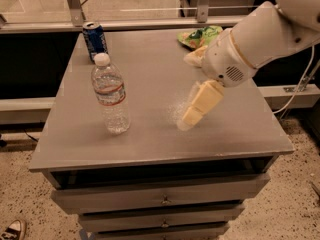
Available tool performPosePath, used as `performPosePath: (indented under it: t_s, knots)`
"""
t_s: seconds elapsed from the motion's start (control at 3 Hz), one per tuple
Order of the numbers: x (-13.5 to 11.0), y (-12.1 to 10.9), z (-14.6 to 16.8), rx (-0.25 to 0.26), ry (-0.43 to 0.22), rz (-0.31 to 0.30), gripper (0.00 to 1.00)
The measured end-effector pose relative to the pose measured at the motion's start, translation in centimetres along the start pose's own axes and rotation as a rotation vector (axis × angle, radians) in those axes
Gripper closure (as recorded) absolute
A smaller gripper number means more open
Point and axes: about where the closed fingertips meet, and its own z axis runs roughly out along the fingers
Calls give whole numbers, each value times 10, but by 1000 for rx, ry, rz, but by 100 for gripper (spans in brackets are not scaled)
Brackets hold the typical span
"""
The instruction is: Move water bottle near pepsi can
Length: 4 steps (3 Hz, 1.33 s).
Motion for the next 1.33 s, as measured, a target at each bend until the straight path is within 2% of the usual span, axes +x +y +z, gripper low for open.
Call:
performPosePath:
  t_s: [0.33, 1.0, 1.33]
  knots:
    - [-44, 8, 54, -43, -239, -41, 0]
    - [-88, 24, 115, -77, -466, -75, 0]
    - [-106, 28, 137, -110, -531, -66, 15]
